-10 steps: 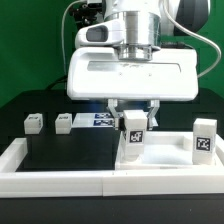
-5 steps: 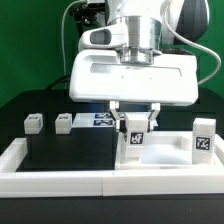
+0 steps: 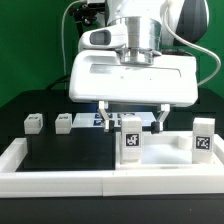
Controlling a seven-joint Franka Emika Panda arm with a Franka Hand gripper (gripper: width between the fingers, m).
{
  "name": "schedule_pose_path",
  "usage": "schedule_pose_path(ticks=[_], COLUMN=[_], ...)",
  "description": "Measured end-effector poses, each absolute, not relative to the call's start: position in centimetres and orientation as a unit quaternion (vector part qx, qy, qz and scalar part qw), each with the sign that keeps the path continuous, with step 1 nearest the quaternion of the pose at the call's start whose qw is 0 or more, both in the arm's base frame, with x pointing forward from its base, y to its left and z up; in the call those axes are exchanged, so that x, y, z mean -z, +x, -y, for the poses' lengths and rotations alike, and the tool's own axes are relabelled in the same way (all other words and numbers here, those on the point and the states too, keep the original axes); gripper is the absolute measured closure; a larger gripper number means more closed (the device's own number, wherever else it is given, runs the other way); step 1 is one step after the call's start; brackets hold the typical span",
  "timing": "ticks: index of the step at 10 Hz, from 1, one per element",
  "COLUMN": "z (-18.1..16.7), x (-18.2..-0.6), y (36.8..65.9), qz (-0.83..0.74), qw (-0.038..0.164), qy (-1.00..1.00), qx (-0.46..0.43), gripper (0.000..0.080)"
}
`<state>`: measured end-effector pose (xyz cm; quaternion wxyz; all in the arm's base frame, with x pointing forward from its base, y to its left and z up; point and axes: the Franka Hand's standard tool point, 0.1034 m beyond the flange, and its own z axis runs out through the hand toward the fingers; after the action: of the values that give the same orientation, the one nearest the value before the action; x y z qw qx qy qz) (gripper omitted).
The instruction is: Assemble square table
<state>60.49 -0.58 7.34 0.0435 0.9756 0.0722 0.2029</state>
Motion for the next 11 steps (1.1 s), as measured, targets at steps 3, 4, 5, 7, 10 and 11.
schedule_pose_path(ticks=[3, 4, 5, 7, 10, 11], z=[0.6, 0.6, 0.6, 0.6, 1.0, 1.0], x=[-7.3, -7.3, -7.4, -8.5, -9.2, -9.1], y=[60.5, 60.5, 60.5, 60.6, 60.5, 60.6], qz=[-0.072, -0.072, -0.072, -0.07, -0.065, -0.065], qw=[0.043, 0.044, 0.043, 0.036, 0.029, 0.029], qy=[0.976, 0.976, 0.976, 0.979, 0.982, 0.982], qx=[-0.203, -0.203, -0.203, -0.19, -0.176, -0.177], gripper=[0.0151, 0.0151, 0.015, 0.015, 0.015, 0.015])
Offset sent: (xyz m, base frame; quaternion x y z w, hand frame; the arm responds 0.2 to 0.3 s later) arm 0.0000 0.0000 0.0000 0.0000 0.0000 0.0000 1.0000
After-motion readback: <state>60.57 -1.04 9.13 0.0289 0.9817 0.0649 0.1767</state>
